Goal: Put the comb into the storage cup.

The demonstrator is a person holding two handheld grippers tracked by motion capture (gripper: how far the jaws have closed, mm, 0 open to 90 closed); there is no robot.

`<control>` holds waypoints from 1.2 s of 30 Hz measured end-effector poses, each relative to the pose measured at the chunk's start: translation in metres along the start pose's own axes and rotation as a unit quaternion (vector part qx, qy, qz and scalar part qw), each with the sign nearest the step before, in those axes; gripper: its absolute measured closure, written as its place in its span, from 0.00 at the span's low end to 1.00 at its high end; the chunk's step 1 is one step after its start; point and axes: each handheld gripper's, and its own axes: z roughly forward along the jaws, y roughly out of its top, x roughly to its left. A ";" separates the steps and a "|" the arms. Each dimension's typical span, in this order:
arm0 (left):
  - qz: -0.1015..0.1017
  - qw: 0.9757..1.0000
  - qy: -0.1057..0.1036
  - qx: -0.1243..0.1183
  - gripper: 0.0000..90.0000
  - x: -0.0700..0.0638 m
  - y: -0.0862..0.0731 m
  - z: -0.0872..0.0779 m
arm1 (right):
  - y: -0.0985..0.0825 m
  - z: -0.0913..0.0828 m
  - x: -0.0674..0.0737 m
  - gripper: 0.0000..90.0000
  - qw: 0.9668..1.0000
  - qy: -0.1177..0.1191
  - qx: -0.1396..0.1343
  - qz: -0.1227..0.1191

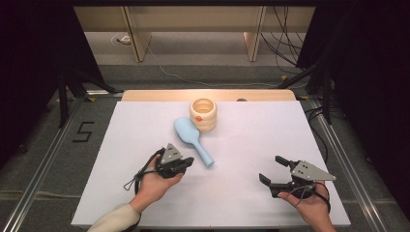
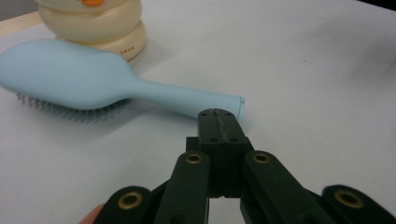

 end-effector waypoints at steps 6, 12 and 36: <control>0.006 1.000 0.017 0.019 1.00 -0.002 0.033 0.043 | 0.000 0.000 0.000 0.15 1.000 0.001 -0.001 0.001; 0.012 0.998 0.025 0.055 1.00 -0.005 0.047 0.081 | 0.000 -0.001 -0.001 0.15 1.000 0.003 -0.003 0.003; 0.014 0.982 0.043 0.183 1.00 -0.008 0.050 0.114 | -0.003 0.001 -0.003 0.16 1.000 0.007 0.012 0.006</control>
